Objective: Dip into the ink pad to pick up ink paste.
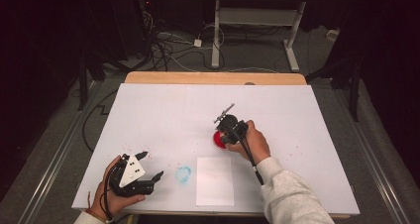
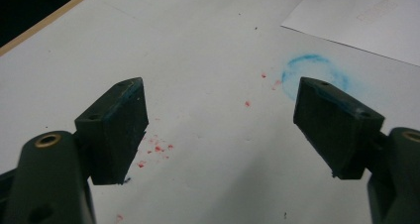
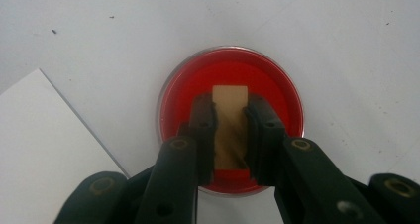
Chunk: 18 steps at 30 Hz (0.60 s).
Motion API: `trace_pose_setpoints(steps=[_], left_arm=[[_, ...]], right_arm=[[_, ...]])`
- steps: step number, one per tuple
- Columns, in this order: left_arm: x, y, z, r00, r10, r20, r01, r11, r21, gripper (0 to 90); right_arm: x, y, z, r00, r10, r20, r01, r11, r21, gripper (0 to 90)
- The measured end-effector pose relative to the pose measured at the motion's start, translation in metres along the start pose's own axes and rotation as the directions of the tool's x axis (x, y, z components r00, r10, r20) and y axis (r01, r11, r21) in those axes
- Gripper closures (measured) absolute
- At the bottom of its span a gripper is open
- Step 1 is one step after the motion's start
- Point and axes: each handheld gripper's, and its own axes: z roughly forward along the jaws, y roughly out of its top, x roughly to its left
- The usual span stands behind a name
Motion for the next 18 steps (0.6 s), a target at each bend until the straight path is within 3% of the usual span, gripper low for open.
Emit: trace_pose_setpoints(steps=[12, 16, 18], left_arm=[[0.005, -0.004, -0.001, 0.9998, -0.018, 0.002, 0.018, 0.9998, -0.008, 20.6], [0.005, -0.004, -0.001, 0.9998, -0.018, 0.002, 0.018, 0.9998, -0.007, 20.6], [0.005, -0.003, 0.000, 0.9998, -0.021, 0.004, 0.021, 0.9997, -0.008, 20.6]], right_arm=[[0.000, 0.001, -0.002, 1.0000, -0.001, 0.001, 0.001, 1.000, 0.006, 76.0], [-0.001, 0.000, -0.008, 0.9997, 0.000, 0.024, 0.001, 0.999, -0.034, 76.0], [-0.004, -0.001, -0.015, 0.9999, 0.006, 0.011, -0.005, 0.998, -0.063, 76.1]])
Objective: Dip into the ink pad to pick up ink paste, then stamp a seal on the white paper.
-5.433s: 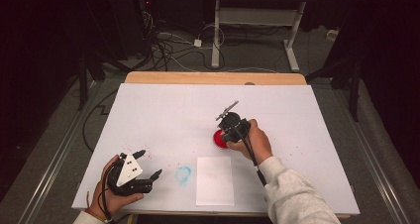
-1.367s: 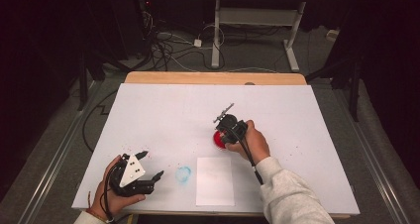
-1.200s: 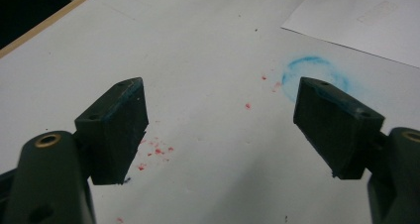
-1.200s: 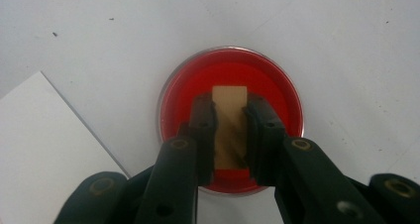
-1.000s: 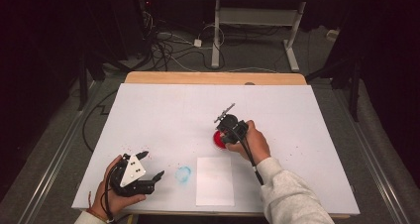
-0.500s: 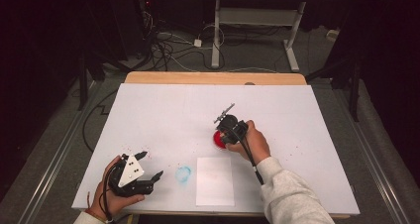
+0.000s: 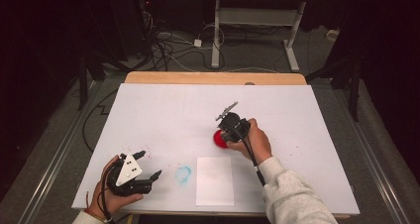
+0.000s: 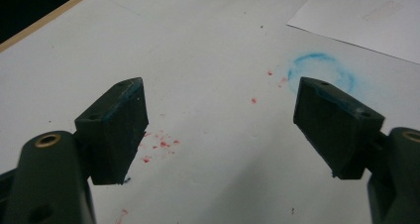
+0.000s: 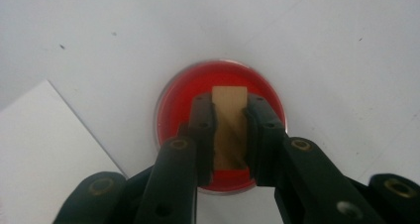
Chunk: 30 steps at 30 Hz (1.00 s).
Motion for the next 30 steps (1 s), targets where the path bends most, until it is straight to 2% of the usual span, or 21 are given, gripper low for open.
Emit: trace_pose_setpoints(steps=[2, 5, 8, 10, 15, 21, 24, 29, 30], left_arm=[[0.000, 0.000, 0.000, 1.0000, 0.003, 0.001, -0.003, 1.0000, -0.001, 20.6], [0.000, -0.001, -0.001, 1.0000, 0.005, -0.002, -0.005, 1.0000, 0.006, 20.6], [0.000, 0.000, 0.000, 1.0000, -0.005, -0.003, 0.005, 1.0000, -0.003, 20.6], [0.001, 0.001, 0.000, 1.0000, 0.006, -0.006, -0.006, 1.0000, 0.002, 20.6], [0.000, -0.002, -0.001, 1.0000, -0.004, -0.007, 0.004, 1.0000, 0.009, 20.6], [-0.002, 0.000, -0.002, 0.9999, 0.009, -0.014, -0.009, 0.9999, 0.011, 20.5], [-0.004, 0.000, -0.002, 0.9997, 0.019, -0.013, -0.018, 0.9996, 0.020, 20.6], [-0.004, 0.000, -0.002, 0.9998, 0.017, -0.014, -0.017, 0.9996, 0.022, 20.6], [-0.004, 0.000, -0.002, 0.9997, 0.018, -0.014, -0.017, 0.9996, 0.024, 20.5]], right_arm=[[-0.002, 0.000, -0.008, 1.0000, 0.001, 0.006, -0.001, 1.000, -0.016, 76.0], [-0.007, 0.000, -0.025, 0.9998, 0.018, -0.002, -0.019, 0.997, -0.072, 76.0], [-0.010, 0.001, -0.039, 1.0000, 0.003, -0.002, -0.003, 0.995, -0.103, 76.0], [-0.011, 0.001, -0.048, 1.0000, -0.008, -0.004, 0.008, 0.993, -0.122, 76.0], [-0.010, 0.001, -0.065, 0.9998, -0.015, -0.009, 0.013, 0.988, -0.156, 76.0], [-0.002, -0.001, -0.079, 0.9988, -0.046, -0.017, 0.042, 0.983, -0.180, 76.0], [0.006, -0.002, -0.083, 0.9972, -0.070, -0.024, 0.064, 0.980, -0.190, 76.0], [0.021, -0.005, -0.089, 0.9912, -0.129, -0.031, 0.121, 0.977, -0.177, 76.0], [0.024, -0.005, -0.090, 0.9904, -0.130, -0.045, 0.120, 0.976, -0.184, 76.0]])
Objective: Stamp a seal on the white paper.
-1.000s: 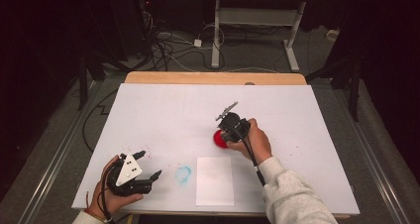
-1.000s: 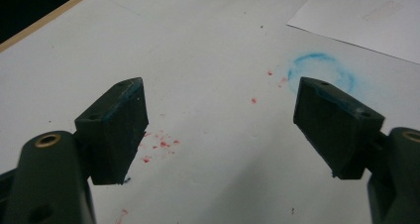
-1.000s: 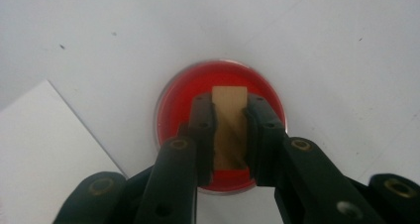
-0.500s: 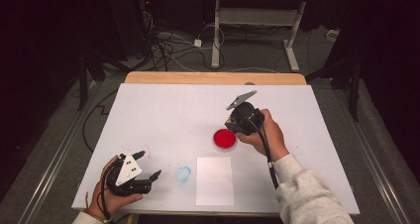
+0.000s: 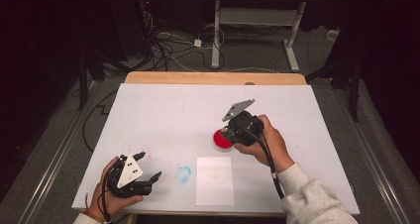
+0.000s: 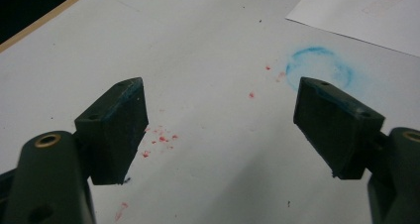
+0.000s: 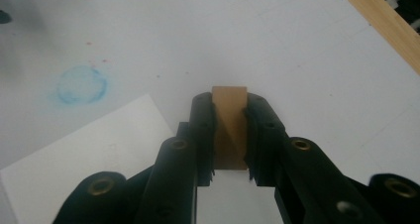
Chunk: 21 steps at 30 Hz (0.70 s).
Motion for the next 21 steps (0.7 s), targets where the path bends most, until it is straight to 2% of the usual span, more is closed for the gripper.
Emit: trace_pose_setpoints(steps=[9, 16, 21], left_arm=[[0.000, 0.001, 0.002, 1.0000, 0.002, 0.004, -0.002, 1.0000, 0.003, 20.5], [0.000, 0.001, 0.002, 1.0000, 0.005, 0.007, -0.005, 1.0000, 0.005, 20.5], [0.000, 0.001, 0.002, 1.0000, 0.007, 0.006, -0.007, 1.0000, 0.004, 20.5]], right_arm=[[0.025, -0.006, -0.003, 0.9970, -0.058, -0.051, 0.058, 0.998, 0.003, 76.0], [0.048, -0.014, 0.007, 0.9882, -0.114, -0.102, 0.118, 0.992, 0.035, 76.0], [0.061, -0.021, 0.015, 0.9845, -0.136, -0.112, 0.142, 0.988, 0.053, 76.0]])
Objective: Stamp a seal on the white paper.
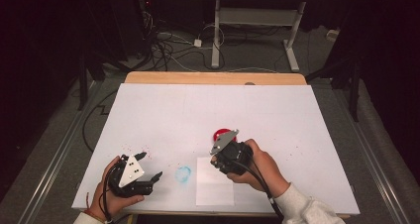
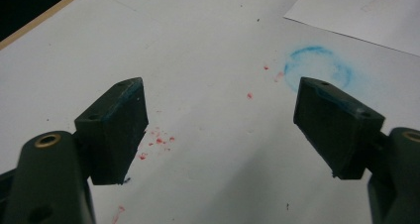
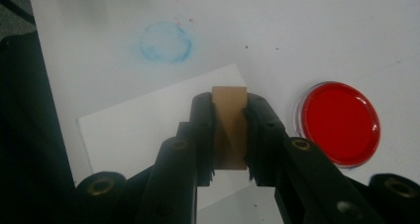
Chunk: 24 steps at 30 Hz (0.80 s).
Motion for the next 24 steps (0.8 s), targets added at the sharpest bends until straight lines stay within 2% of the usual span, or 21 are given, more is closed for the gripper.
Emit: trace_pose_setpoints(steps=[5, 11, 20, 24], left_arm=[[0.000, 0.000, 0.000, 1.0000, 0.001, 0.002, -0.001, 1.0000, 0.002, 20.5], [0.000, 0.000, 0.000, 1.0000, 0.001, 0.001, -0.001, 1.0000, 0.005, 20.5], [0.000, 0.000, 0.000, 1.0000, 0.001, 0.002, -0.001, 1.0000, 0.007, 20.5], [0.000, -0.001, 0.000, 1.0000, 0.001, 0.002, -0.001, 1.0000, 0.007, 20.5]], right_arm=[[0.010, -0.004, 0.012, 0.9991, -0.034, -0.026, 0.035, 0.999, 0.042, 76.0], [0.019, -0.011, 0.027, 0.9976, -0.049, -0.049, 0.053, 0.995, 0.083, 75.9], [0.022, -0.022, 0.050, 0.9966, -0.057, -0.060, 0.065, 0.987, 0.146, 76.0], [0.022, -0.025, 0.055, 0.9966, -0.051, -0.065, 0.060, 0.988, 0.142, 76.1]])
